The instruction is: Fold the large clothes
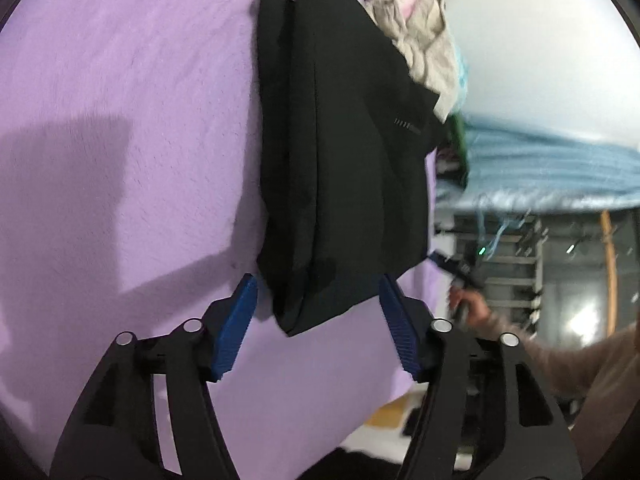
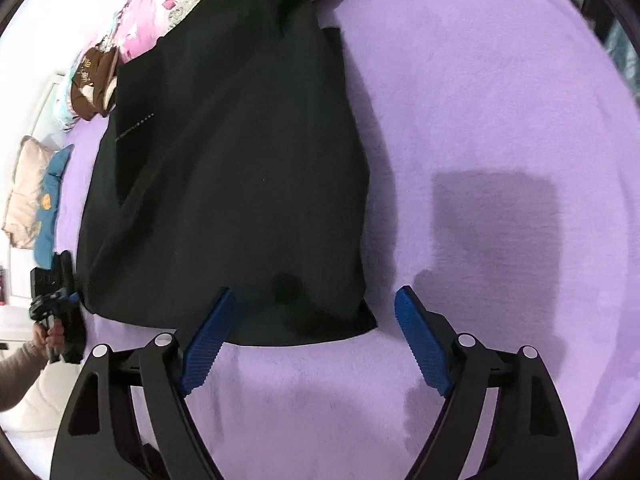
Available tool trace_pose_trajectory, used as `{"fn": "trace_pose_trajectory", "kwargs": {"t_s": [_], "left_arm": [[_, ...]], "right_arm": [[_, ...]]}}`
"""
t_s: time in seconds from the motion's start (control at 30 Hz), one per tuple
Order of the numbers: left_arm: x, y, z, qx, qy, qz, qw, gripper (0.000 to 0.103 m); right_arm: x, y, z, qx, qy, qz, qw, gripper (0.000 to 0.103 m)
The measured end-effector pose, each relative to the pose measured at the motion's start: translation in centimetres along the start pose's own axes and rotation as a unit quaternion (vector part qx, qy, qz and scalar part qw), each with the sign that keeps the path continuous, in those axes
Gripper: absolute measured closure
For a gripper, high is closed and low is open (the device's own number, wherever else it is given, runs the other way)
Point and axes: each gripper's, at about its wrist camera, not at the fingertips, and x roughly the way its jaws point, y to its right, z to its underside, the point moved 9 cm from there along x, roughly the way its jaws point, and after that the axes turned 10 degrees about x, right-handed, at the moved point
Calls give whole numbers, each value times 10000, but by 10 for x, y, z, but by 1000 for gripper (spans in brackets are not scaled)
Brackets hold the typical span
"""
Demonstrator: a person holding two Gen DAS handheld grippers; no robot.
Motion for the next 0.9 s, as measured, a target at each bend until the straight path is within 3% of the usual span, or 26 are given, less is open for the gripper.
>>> {"fn": "trace_pose_trajectory", "kwargs": {"t_s": [0.13,0.23,0.43,0.7,0.77,0.83,0.9], "left_arm": [[5,-10,2,-333,280,44,9990,32],[7,-14,0,-437,391,156,9982,29],[29,-13,-8,-476,320,372,9977,27],[51,-14,-20,-425,251,602,9970,26],[53,-16,-21,-425,248,602,9970,31],[55,-22,-20,-558,224,501,9969,43],[55,-25,-20,-641,248,494,9964,47]], "right_arm": [[-23,3,-7,283,548,261,9978,20],[-31,-24,-8,222,822,74,9963,15],[-11,-95,2,-247,713,-399,9964,14],[18,-153,11,-465,385,-780,9951,14],[24,-167,10,-503,360,-821,9947,14],[28,-173,9,-548,360,-837,9943,14],[32,-180,9,-584,344,-845,9941,14]]}}
